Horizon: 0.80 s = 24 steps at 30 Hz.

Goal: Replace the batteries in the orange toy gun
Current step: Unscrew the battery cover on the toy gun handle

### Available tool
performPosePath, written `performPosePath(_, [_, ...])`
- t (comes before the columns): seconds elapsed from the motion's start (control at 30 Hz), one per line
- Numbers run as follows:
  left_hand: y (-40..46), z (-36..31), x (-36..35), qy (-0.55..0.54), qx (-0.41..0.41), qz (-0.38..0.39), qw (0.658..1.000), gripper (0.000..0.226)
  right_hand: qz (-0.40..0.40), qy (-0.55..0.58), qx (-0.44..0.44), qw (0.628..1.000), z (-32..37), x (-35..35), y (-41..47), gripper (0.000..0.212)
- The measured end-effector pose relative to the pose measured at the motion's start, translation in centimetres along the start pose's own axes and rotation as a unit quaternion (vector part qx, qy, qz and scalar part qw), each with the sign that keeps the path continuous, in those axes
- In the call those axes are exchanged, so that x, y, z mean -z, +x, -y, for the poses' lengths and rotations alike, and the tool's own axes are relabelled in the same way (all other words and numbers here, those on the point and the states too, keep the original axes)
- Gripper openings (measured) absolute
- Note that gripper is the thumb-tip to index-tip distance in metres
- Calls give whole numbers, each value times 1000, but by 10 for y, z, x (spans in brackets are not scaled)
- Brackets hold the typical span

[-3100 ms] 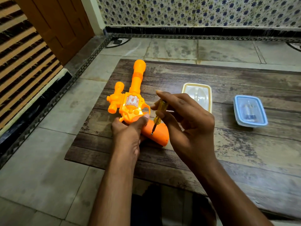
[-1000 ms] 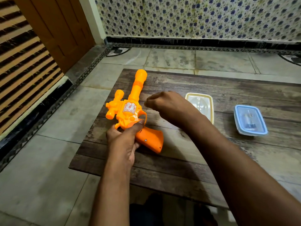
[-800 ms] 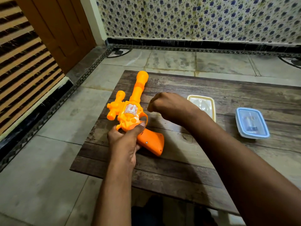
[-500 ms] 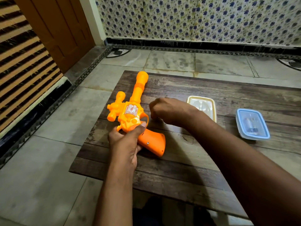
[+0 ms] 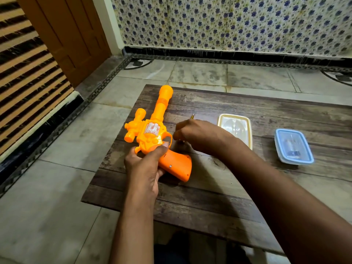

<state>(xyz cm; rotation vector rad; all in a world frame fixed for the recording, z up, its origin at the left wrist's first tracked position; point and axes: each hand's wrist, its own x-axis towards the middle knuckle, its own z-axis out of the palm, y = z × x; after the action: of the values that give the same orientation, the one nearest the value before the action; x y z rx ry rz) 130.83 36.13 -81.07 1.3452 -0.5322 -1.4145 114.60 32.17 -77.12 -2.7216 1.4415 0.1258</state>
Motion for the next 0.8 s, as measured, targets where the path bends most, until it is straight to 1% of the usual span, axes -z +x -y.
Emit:
performPosePath(0.1, [0,-1,1,-8,5,-4,1000,42,-108,60,-38,992,7,-7,-14,42])
performPosePath(0.17, [0,-1,1,-23,13,3,1000,37,-189,101,-63,975,16,-14,-28,38])
performPosePath(0.23, [-1,-3,1,-41,20,23,999,32,-252,148,-87,952,30,-23,-43,32])
performPosePath(0.3, [-2,-4,1,-53,28,49,997,33,-294,199,-105,929,48,-31,-57,27])
performPosePath(0.37, [-3,-7,1,-63,37,69,995,40,-314,255,-129,905,65,-38,-69,27])
performPosePath(0.4, [-3,-7,2,-62,35,79,994,43,-329,284,-150,888,72,-42,-73,23])
performPosePath(0.43, [-4,-8,3,-59,28,92,994,44,-350,314,-174,865,79,-44,-76,20])
performPosePath(0.5, [-8,-9,2,-49,6,115,992,48,-384,371,-235,812,85,-46,-80,21])
performPosePath(0.57, [-11,-10,1,-35,-13,123,992,58,-374,428,-294,769,84,-48,-82,23])
performPosePath(0.6, [-13,-11,1,-24,-23,118,993,63,-359,462,-308,750,83,-49,-82,23])
performPosePath(0.63, [-16,-11,1,-3,-39,108,993,66,-347,504,-313,726,82,-50,-81,23])
performPosePath(0.67, [-19,-12,-1,28,-61,99,993,67,-341,550,-315,694,81,-51,-80,23])
performPosePath(0.8, [-30,-11,-14,134,-164,79,974,56,-326,690,-305,569,86,-57,-76,27])
